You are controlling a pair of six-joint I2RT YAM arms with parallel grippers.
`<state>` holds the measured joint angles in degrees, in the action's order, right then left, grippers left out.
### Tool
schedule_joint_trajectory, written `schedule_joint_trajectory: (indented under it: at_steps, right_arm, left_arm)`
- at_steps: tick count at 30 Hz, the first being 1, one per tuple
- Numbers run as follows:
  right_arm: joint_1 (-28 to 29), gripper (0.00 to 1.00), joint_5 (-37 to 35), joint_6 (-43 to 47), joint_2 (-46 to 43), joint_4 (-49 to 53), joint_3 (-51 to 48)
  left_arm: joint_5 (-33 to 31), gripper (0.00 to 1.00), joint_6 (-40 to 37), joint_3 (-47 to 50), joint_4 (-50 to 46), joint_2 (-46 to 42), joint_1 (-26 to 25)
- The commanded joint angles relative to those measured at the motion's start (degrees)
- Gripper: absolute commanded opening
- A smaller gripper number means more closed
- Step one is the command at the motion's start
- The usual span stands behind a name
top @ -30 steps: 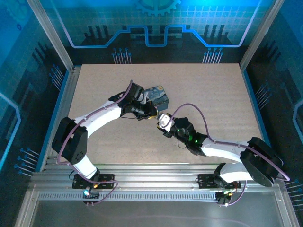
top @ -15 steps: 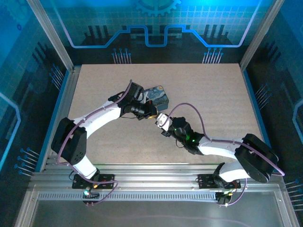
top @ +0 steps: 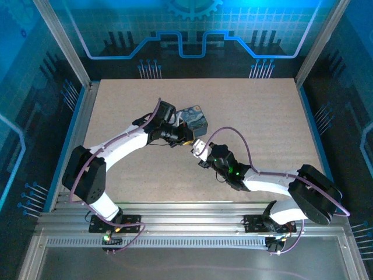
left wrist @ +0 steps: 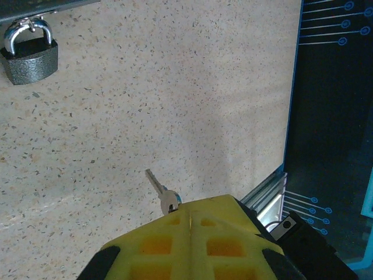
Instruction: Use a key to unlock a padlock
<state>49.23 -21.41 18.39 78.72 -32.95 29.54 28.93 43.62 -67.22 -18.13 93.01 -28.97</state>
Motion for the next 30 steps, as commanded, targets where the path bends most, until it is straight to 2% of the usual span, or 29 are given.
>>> schedule_joint_trajectory:
  at_steps: [1, 3, 7, 11, 14, 17, 23, 27, 30]
  right_arm:
    - [0.78, 0.04, -2.11, -1.84, -1.98, -2.09, 1.84]
    - [0.78, 0.02, -1.02, -2.25, -2.29, -0.91, 2.05]
    - [0.48, 0.00, 4.14, -4.20, -2.97, 3.74, 3.03]
    - [-3.22, 0.00, 17.41, -9.58, -4.34, 9.83, 3.55]
    - [-7.83, 0.00, 28.73, -14.02, -5.25, 13.30, 3.62]
    - [-12.19, 0.00, 39.19, -17.15, -5.69, 16.24, 4.21]
    - [-18.80, 0.00, 58.45, -21.89, -3.06, 22.31, 7.58]
    - [-21.42, 0.00, 66.31, -24.14, -0.25, 24.96, 10.36]
    - [-22.26, 0.00, 69.06, -24.52, 1.35, 27.18, 12.40]
  left_arm:
    - [2.23, 0.00, 1.38, 1.30, 0.00, -1.08, 0.19]
    - [1.93, 0.00, 1.41, 1.56, 0.06, -1.17, 0.17]
    - [0.41, 0.20, -0.11, 0.85, -1.75, -1.25, 0.34]
    - [-0.87, 0.40, -3.38, 0.25, -3.53, -2.11, 1.39]
    - [-1.66, 0.48, -6.20, 0.54, -4.15, -3.47, 3.26]
    - [0.12, 0.50, -7.79, 2.31, -1.97, -4.53, 5.84]
    - [10.13, 0.50, -16.71, 5.49, 5.96, -6.68, 6.65]
    - [14.16, 0.54, -24.07, 6.56, 6.10, -5.85, 6.65]
    - [16.11, 0.55, -25.47, 7.59, 7.40, -5.07, 6.75]
